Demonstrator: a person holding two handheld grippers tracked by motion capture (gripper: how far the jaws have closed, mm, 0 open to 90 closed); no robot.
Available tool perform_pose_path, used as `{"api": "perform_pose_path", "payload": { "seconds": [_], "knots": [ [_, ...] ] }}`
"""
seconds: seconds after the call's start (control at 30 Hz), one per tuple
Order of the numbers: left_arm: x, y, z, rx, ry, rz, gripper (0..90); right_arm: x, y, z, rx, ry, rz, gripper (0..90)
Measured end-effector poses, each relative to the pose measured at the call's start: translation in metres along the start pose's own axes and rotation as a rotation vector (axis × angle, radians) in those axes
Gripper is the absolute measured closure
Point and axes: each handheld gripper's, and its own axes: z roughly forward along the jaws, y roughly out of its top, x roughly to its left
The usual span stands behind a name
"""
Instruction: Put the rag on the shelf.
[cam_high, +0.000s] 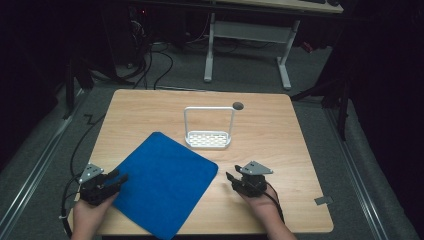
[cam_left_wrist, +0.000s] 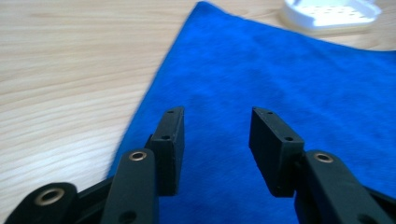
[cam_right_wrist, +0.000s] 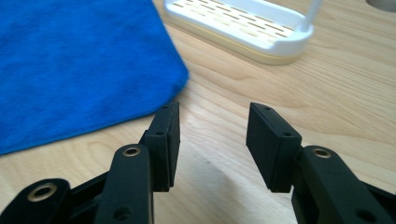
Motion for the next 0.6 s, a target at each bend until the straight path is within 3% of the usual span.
{"api": "perform_pose_path", "payload": {
  "seconds": [0.17, 0.27, 0.4, 0.6],
  "knots": [
    [-0.001, 0.001, 0.003, -0.003, -0.009, 0.008, 55.9, 0.008, -0.001, 0.0, 0.0, 0.015, -0.057, 55.6],
    [-0.001, 0.001, 0.005, 0.009, -0.002, 0.021, 56.5, 0.007, 0.0, -0.001, -0.004, 0.024, -0.048, 55.8],
    [0.002, -0.001, 0.003, 0.011, -0.012, 0.007, 59.5, 0.009, 0.001, 0.001, -0.005, 0.038, -0.044, 55.8],
    [0.005, -0.004, -0.001, 0.033, -0.029, 0.004, 73.5, 0.025, 0.008, 0.006, -0.02, 0.093, -0.061, 60.9]
  ]
}}
